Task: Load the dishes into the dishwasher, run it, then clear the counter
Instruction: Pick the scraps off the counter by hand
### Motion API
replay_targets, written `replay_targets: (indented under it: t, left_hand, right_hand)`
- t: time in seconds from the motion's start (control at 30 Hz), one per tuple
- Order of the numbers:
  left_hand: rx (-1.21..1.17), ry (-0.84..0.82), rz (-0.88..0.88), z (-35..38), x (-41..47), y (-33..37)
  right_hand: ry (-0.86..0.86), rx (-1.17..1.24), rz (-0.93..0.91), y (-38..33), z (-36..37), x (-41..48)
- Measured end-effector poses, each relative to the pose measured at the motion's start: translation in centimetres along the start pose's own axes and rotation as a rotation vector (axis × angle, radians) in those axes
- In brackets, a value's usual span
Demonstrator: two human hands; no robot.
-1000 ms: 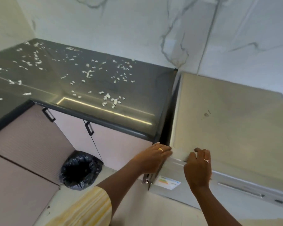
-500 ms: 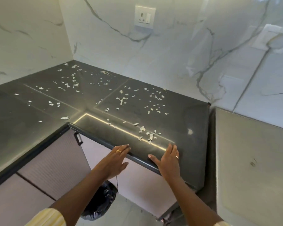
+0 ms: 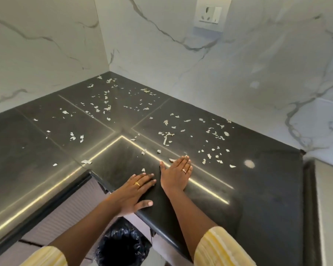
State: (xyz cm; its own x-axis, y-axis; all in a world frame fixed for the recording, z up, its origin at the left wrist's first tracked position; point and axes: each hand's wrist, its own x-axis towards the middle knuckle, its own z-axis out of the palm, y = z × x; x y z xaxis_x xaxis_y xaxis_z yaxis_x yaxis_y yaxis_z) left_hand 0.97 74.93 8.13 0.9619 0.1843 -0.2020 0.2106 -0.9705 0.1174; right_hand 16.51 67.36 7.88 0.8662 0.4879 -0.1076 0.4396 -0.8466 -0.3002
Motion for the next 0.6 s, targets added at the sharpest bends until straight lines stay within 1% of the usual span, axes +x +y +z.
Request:
replay_targets:
  t: [0.1,0.17,0.2,0.23,0.27,0.3,0.33,0.4,0.43,0.47,0.5,0.53,0.57,0.6]
  left_hand:
    - [0.041,-0.058,0.138,-0.4,1.3,-1.2]
    - [0.075,-0.075,0.200,-0.7,2.2,-2.0]
    - [0.097,-0.072,0.210,-0.9,2.8,-2.4]
    - [0.113,-0.064,0.207,-1.3,3.5,-2.9]
    - [0.122,-0.051,0.193,-1.7,4.4,-3.5]
    - [0.130,-0.041,0.167,-2.2,5.2,-4.2]
    - [0.142,-0.030,0.134,-2.7,6.1,-5.0]
    - [0.171,0.011,0.053,-3.6,8.0,-6.7]
    - [0.172,0.035,0.003,-4.0,8.8,-7.4]
    - [0.155,0.059,-0.037,-4.3,9.3,-8.1]
    - [0.132,0.072,-0.057,-4.4,9.6,-8.7]
    - [0.113,0.076,-0.053,-4.6,9.8,-9.2]
    - [0.102,0.069,-0.038,-4.5,9.9,-9.7]
    - [0.093,0.062,-0.021,-4.5,9.9,-10.2]
  right_hand:
    - [-0.066,0.016,-0.144,-1.7,-0.1,3.7]
    - [-0.124,0.090,-0.281,-2.1,-0.5,5.6]
    - [-0.122,0.138,-0.341,-1.9,-0.8,6.4]
    - [-0.079,0.177,-0.373,-1.4,-1.3,7.2]
    - [0.003,0.202,-0.366,-0.5,-1.8,8.0]
    - [0.104,0.222,-0.318,0.8,-2.4,8.6]
    - [0.211,0.251,-0.226,2.4,-2.9,9.1]
    - [0.432,0.335,0.041,6.1,-4.3,9.3]
    - [0.522,0.363,0.193,8.0,-5.0,9.1]
    - [0.576,0.362,0.341,9.8,-5.5,8.8]
    - [0.581,0.344,0.471,11.3,-5.9,8.6]
    - [0.546,0.336,0.577,12.4,-6.1,8.4]
    - [0.489,0.345,0.644,13.1,-6.2,8.3]
    - [0.433,0.349,0.667,13.2,-6.2,8.2]
